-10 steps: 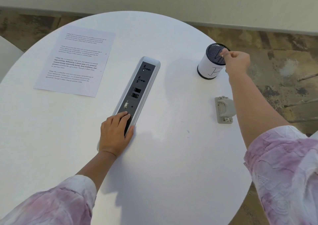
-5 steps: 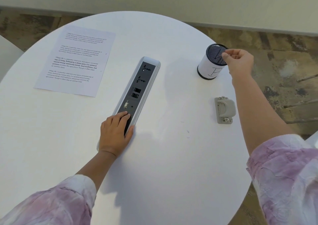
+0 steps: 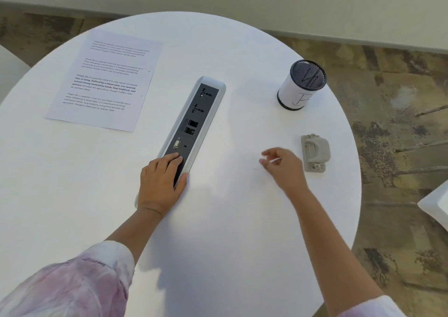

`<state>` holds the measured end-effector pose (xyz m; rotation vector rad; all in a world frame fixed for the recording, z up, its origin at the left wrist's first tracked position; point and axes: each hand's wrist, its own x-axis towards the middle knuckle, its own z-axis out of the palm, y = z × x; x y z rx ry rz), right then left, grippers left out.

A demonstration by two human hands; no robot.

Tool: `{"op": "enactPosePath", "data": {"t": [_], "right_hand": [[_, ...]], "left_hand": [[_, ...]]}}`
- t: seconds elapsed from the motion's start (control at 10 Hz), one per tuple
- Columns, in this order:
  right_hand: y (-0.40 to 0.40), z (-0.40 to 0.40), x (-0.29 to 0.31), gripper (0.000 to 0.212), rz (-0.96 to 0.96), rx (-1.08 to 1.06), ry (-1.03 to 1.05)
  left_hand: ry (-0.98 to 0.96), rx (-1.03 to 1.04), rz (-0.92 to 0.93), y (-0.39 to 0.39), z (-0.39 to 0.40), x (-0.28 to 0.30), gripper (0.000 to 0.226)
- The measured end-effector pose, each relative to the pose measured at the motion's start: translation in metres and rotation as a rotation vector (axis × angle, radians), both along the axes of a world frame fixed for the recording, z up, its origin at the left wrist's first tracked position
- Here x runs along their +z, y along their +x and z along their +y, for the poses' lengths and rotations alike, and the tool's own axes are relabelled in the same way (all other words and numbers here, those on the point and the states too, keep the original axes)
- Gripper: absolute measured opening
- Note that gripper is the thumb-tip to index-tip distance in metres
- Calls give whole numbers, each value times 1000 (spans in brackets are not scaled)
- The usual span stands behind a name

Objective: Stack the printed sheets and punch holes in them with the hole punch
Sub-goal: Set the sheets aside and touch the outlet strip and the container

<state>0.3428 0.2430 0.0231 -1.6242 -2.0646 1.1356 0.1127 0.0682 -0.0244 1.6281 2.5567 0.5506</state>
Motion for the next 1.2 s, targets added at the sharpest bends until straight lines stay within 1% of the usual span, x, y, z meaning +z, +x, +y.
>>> {"op": "enactPosePath", "data": {"t": [0.1, 0.3, 0.5, 0.6, 0.9, 1.0, 1.1, 1.2], "right_hand": [[1, -17, -10, 16, -73, 17, -30], [-5, -28, -13, 16, -139, 1, 60], [-8, -34, -15, 11, -220, 53, 191], [-9, -34, -14, 11, -244, 67, 208], [-18, -26, -12, 17, -377, 119, 117], [-17, -21, -13, 16, -357, 140, 67], [-10, -14, -6, 14, -112, 22, -109], [-3, -9, 1, 24, 79, -115, -273]], "left_hand": [[-1, -1, -3, 0, 0, 0, 45], [4, -3, -8, 1, 0, 1, 46], [5, -3, -5, 1, 0, 2, 45], [1, -1, -6, 1, 0, 2, 45], [-7, -1, -4, 1, 0, 2, 45], [-7, -1, -7, 1, 0, 2, 45], [-4, -2, -8, 1, 0, 3, 45], [-4, -3, -11, 1, 0, 3, 45]]}}
